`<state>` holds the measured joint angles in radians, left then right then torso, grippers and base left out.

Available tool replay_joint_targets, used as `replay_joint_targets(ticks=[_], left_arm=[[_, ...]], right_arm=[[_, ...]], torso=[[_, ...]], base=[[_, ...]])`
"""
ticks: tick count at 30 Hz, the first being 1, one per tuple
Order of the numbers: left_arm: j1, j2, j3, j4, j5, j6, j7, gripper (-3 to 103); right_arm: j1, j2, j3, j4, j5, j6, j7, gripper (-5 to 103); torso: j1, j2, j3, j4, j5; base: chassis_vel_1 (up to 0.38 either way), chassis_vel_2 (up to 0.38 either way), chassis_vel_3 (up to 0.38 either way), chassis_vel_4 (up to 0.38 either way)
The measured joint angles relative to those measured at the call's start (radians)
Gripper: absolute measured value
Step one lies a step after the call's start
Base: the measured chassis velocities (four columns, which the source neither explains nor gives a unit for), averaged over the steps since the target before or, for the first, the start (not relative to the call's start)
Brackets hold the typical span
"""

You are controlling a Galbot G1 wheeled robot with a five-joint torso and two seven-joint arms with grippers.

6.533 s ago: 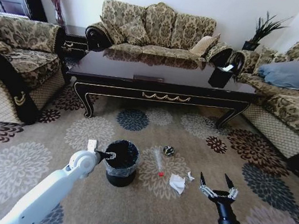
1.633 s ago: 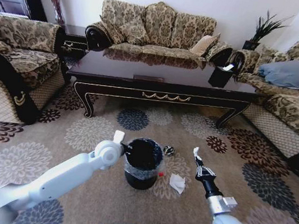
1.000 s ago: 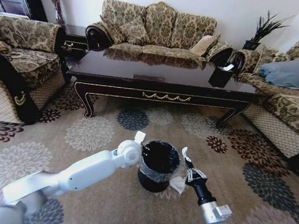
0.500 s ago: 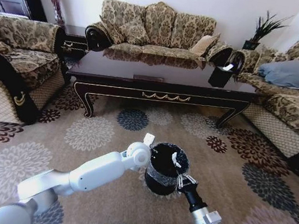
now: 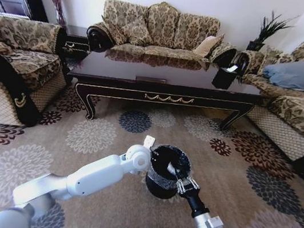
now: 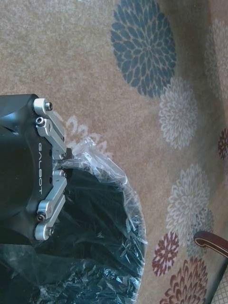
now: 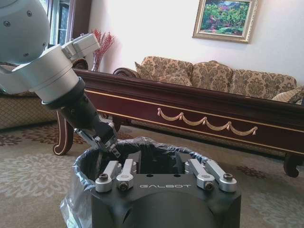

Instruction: Move to the front of the table and pick up the trash from the floor, then place it into the trash bin.

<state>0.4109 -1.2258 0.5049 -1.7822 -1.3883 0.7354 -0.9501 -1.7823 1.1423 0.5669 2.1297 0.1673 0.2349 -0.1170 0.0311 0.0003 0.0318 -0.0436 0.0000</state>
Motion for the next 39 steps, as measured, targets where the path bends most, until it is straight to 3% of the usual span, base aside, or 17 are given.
replay_joint_targets(ticks=[6,12,15,21,29,39], left_arm=[[0.008,0.009,-0.007,-0.007,0.001,0.000,0.000,3],[0.016,0.023,-0.040,-0.008,0.002,0.000,0.003,3],[0.027,0.054,-0.054,-0.017,0.004,0.000,0.012,3],[0.074,0.096,-0.097,-0.033,0.012,0.000,0.026,3],[0.148,0.182,-0.229,-0.088,0.003,0.000,0.057,3],[0.327,0.302,-0.460,-0.148,0.050,0.000,0.128,3]], right_arm=[[-0.001,0.004,0.002,0.013,0.001,-0.002,0.003,67],[-0.010,0.021,0.007,0.029,0.003,-0.002,0.007,84],[-0.011,0.037,0.019,0.047,0.022,-0.005,0.017,97],[0.015,0.029,0.058,0.037,0.079,-0.019,0.030,100],[0.099,0.018,0.141,-0.091,0.202,-0.040,0.041,100],[0.203,0.021,0.113,-0.378,0.144,-0.013,0.037,100]], torso=[[0.000,0.000,0.000,0.0000,0.0000],[0.000,0.000,0.000,-0.0001,-0.0001],[0.000,0.000,0.000,0.0000,0.0000],[0.000,0.000,0.000,0.0001,-0.0002],[0.000,0.000,0.000,-0.0001,-0.0002],[0.000,0.000,0.000,0.0004,-0.0002]], base=[[0.000,0.000,0.000,0.000],[0.000,0.000,0.000,0.000],[0.000,0.000,0.000,0.000],[0.000,0.000,0.000,0.000],[0.000,0.000,0.000,0.000],[0.000,0.000,0.000,0.000]])
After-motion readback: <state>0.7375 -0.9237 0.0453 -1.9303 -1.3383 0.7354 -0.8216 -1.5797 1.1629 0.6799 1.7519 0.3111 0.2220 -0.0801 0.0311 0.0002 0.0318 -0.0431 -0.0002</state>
